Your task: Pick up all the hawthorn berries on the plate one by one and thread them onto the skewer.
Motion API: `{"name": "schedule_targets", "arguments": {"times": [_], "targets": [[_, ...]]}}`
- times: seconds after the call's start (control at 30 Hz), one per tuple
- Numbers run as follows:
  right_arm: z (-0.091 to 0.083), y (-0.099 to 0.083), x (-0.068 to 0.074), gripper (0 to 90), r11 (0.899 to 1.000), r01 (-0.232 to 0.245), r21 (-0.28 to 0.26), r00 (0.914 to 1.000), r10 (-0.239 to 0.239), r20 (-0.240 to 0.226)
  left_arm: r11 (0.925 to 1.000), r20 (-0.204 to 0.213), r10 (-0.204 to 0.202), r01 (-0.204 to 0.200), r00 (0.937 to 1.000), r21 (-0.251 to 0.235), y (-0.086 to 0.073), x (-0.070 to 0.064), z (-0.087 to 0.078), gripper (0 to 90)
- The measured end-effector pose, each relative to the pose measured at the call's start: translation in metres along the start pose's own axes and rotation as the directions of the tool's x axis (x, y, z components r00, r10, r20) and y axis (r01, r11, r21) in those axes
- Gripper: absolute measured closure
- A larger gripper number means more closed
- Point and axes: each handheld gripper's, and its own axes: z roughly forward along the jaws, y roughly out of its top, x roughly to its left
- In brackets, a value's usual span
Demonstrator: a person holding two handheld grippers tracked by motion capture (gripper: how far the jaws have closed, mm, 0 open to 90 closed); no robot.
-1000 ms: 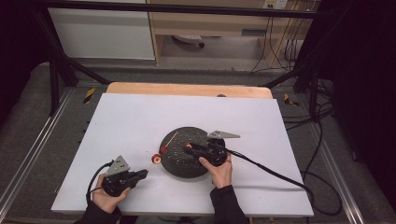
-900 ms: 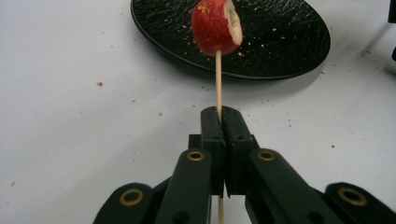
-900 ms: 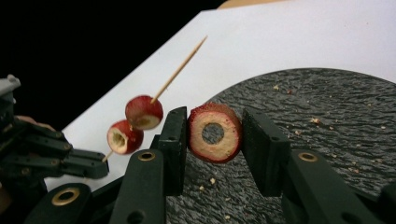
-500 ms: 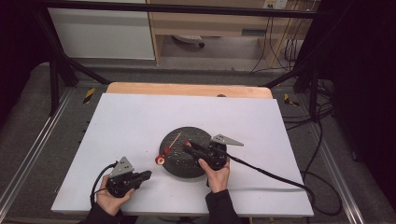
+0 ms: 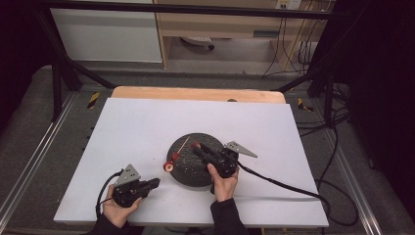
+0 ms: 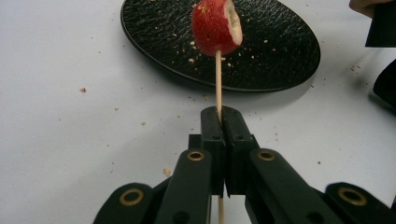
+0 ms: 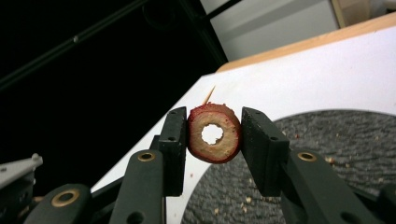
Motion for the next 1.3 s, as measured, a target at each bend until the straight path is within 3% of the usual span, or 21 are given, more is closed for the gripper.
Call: {"name": "schedule_targets", "arguments": {"times": [0.43, 0.73, 1.3], "targets": [[0.003, 0.014, -0.003, 62.6, 0.993, -0.044, -0.109, 0.999, 0.043, -0.008, 0.9992, -0.007, -0.015, 0.015, 0.9999, -0.036, 0.004, -0.005, 0.001, 88.3], [0.006, 0.024, -0.008, 62.6, 0.977, -0.088, -0.195, 0.9961, 0.085, -0.021, 0.9988, 0.004, -0.009, 0.01, 0.9999, -0.049, 0.009, -0.01, 0.005, 88.3], [0.007, 0.032, -0.011, 62.6, 0.949, -0.143, -0.282, 0.9894, 0.129, -0.068, 0.9974, 0.028, 0.009, -0.007, 0.9996, -0.072, 0.022, -0.026, 0.015, 88.3]]}}
